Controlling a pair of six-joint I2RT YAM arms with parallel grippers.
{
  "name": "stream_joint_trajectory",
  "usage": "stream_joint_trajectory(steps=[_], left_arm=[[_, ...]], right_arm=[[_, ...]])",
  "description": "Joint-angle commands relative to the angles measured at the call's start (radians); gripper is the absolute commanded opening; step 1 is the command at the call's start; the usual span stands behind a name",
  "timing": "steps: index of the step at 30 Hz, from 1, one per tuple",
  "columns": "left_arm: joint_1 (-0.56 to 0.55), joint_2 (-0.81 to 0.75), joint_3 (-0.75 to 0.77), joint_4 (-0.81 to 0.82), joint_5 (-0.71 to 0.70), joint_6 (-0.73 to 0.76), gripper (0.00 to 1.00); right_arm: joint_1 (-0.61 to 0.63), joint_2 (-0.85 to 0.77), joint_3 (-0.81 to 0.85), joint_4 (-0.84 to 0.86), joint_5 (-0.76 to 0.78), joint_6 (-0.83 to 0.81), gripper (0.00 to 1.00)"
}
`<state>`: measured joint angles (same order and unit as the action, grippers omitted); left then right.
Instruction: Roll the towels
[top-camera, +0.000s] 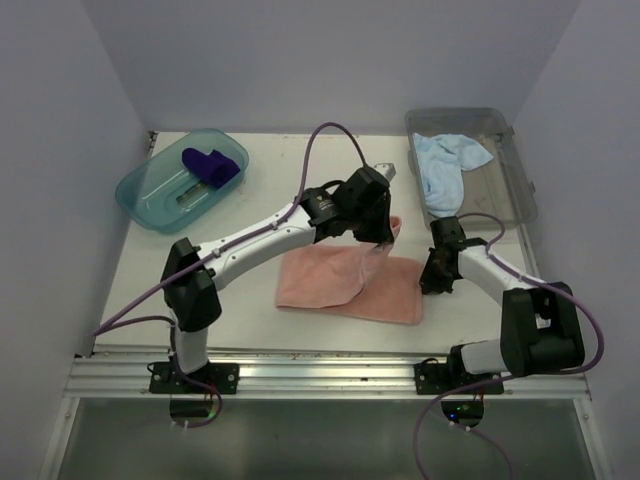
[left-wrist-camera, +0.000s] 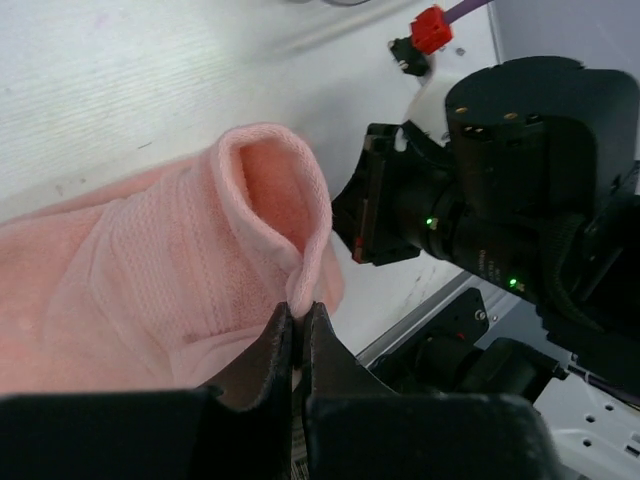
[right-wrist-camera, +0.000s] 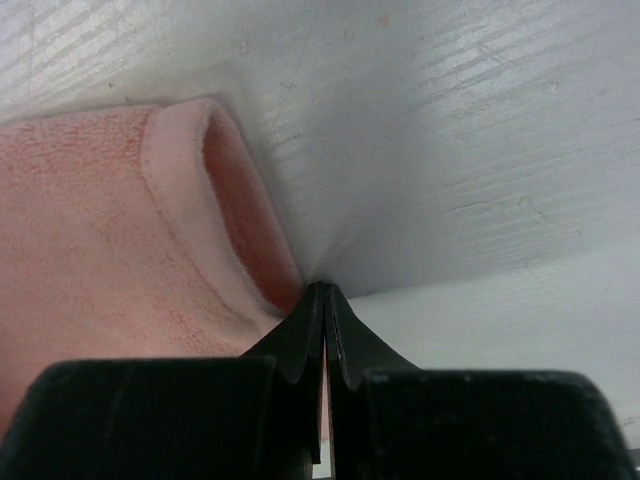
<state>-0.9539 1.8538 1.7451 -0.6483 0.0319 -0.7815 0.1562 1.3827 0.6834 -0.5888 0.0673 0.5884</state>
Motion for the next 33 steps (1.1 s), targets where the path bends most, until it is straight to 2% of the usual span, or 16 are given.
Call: stream_joint_trajectory(steps=[1,13,25,27,29,30,32,33], left_arm=[[-0.022,0.045,0.111,0.018,0.025,-0.033,0.0],[-0.057,0.231,0.171,0.055,0.091,-0.102,0.0],[-0.068,0.306,0.208,0.118,0.131,-0.144,0.0],[-0.078,0.321,0.214,0.133,0.172,-0.134,0.0],[-0.082,0.331,0.212,0.112,0.197,-0.124,0.12],[-0.082,0.329,0.211,0.105,0.206,-0.114,0.3],[-0.082,0.288,0.179,0.113,0.204,-0.095,0.59],[-0.082,0.265,0.162,0.124,0.204,-0.09,0.62]], right_arm=[[-0.001,0.052,-0.012,0.015,0.019,0.022,0.0],[-0.001,0.084,-0.011,0.041,-0.011,0.027,0.0],[-0.003,0.09,-0.028,0.053,-0.018,0.028,0.0],[-0.003,0.084,-0.027,0.049,-0.009,0.03,0.0],[-0.012,0.073,-0.03,0.043,-0.003,0.034,0.0],[-0.015,0.049,-0.039,0.044,0.003,0.037,0.0],[-0.03,0.015,-0.048,0.043,0.015,0.047,0.0],[-0.035,-0.013,-0.048,0.032,0.017,0.045,0.0]])
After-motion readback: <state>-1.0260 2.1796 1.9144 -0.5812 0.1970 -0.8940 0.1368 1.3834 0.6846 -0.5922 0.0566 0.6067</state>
